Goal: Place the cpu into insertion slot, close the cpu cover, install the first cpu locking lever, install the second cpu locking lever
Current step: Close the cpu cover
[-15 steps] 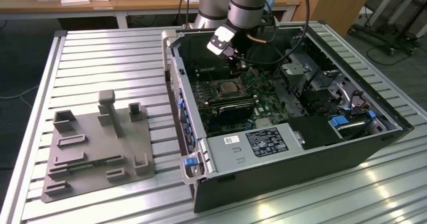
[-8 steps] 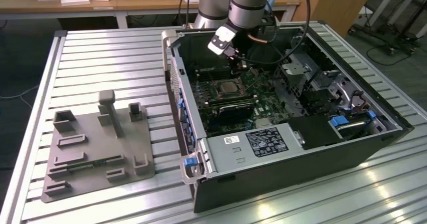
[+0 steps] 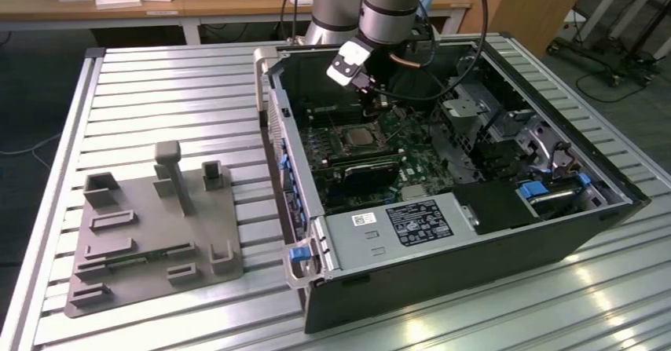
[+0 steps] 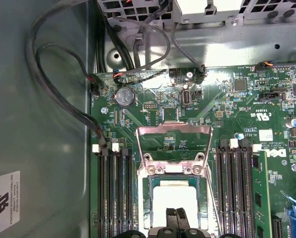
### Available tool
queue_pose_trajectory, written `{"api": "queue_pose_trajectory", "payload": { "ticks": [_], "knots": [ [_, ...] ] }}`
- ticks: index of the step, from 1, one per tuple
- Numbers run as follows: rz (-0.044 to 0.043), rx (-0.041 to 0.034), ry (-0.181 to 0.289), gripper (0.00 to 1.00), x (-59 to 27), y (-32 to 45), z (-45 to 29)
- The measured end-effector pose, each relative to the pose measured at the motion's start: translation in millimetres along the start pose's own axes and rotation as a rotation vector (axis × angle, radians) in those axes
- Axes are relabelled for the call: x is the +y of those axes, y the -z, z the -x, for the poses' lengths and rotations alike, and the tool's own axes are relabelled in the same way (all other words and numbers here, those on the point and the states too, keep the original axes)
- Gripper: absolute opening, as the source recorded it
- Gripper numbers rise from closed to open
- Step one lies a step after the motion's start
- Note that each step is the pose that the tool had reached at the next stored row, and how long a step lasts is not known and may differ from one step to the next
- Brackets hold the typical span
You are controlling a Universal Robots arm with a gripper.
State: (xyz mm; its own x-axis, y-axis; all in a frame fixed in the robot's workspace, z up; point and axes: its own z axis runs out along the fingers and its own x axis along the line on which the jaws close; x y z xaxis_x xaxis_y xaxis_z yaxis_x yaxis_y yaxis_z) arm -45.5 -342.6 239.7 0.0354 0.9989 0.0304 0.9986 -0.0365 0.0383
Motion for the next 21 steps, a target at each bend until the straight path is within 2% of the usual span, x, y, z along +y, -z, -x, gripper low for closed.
{"api": "queue_pose_trajectory", "payload": {
  "ticks": [9, 21],
  "knots": [
    [-0.0001, -0.0001, 0.0, 0.1, 0.3, 8.3, -0.2],
    [0.0, 0.0, 0.0, 0.1, 2.4, 8.8, -0.3]
  ]
}}
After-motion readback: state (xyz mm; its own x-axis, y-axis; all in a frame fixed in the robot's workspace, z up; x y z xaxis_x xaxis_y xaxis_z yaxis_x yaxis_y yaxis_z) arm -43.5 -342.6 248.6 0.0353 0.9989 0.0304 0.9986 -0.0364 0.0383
